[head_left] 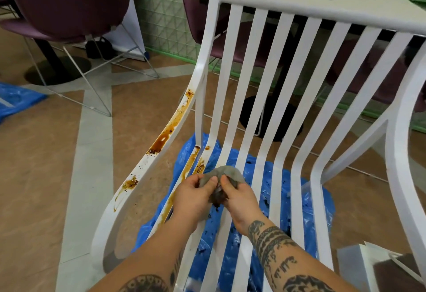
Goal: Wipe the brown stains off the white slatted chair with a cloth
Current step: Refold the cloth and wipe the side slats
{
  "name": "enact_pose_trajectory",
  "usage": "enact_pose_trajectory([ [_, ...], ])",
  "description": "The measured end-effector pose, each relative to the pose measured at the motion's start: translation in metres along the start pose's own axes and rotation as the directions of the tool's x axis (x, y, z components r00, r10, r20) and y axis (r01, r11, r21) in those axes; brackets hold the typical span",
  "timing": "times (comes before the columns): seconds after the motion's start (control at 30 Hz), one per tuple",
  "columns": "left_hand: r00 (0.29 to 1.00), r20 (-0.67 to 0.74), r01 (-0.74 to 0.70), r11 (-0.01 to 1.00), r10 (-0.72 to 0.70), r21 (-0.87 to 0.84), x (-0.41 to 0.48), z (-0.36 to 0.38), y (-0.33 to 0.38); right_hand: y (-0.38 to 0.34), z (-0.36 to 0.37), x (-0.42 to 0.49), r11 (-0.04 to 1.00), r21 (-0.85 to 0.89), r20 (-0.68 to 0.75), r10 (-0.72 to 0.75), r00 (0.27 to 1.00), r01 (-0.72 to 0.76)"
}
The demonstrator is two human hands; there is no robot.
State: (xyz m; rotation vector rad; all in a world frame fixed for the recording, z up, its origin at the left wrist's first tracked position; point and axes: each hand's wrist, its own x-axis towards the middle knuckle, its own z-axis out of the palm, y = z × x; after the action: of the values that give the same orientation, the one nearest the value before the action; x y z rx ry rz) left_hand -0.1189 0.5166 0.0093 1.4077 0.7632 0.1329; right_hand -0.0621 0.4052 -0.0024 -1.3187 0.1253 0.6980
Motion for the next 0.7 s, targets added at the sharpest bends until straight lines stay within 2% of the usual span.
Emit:
enact_pose_trajectory([
  [0.07, 1.000, -0.026, -0.015, 0.999, 0.016, 0.033, 0.006, -0.001, 0.001, -0.001, 0.003, 0.018, 0.997, -0.050, -0.101, -0.068, 0.993, 0.063],
  [0.13, 0.980, -0.193, -0.028, 0.990, 0.054, 0.139, 0.013, -0.007, -0.001, -0.010, 0.003, 0.038, 0.969, -0.205, -0.200, -0.177, 0.964, 0.136],
  [0.2, 0.920, -0.379, -0.002, 0.965, 0.104, 0.262, 0.021, -0.017, -0.010, -0.021, -0.001, 0.060, 0.891, -0.419, -0.233, -0.291, 0.928, 0.174],
  [0.27, 0.874, -0.476, 0.103, 0.920, 0.098, 0.379, 0.030, -0.026, -0.022, -0.027, -0.003, 0.082, 0.719, -0.672, -0.173, -0.384, 0.907, 0.176],
  [0.33, 0.868, -0.495, 0.242, 0.829, 0.047, 0.504, 0.037, -0.032, -0.032, -0.022, -0.004, 0.102, 0.465, -0.870, -0.049, -0.413, 0.910, 0.165],
  [0.4, 0.879, -0.477, 0.326, 0.759, -0.024, 0.563, 0.044, -0.033, -0.037, -0.014, 0.000, 0.111, 0.207, -0.963, 0.088, -0.355, 0.931, 0.170],
  [0.47, 0.886, -0.461, 0.342, 0.739, -0.047, 0.581, 0.046, -0.034, -0.038, -0.007, 0.002, 0.115, 0.049, -0.981, 0.164, -0.306, 0.938, 0.188],
  [0.53, 0.884, -0.465, 0.341, 0.746, -0.047, 0.572, 0.048, -0.035, -0.040, -0.003, 0.001, 0.113, -0.014, -0.976, 0.213, -0.285, 0.935, 0.218],
  [0.7, 0.877, -0.474, 0.346, 0.782, -0.073, 0.519, 0.048, -0.039, -0.042, 0.013, 0.008, 0.081, -0.033, -0.943, 0.330, -0.203, 0.922, 0.331],
])
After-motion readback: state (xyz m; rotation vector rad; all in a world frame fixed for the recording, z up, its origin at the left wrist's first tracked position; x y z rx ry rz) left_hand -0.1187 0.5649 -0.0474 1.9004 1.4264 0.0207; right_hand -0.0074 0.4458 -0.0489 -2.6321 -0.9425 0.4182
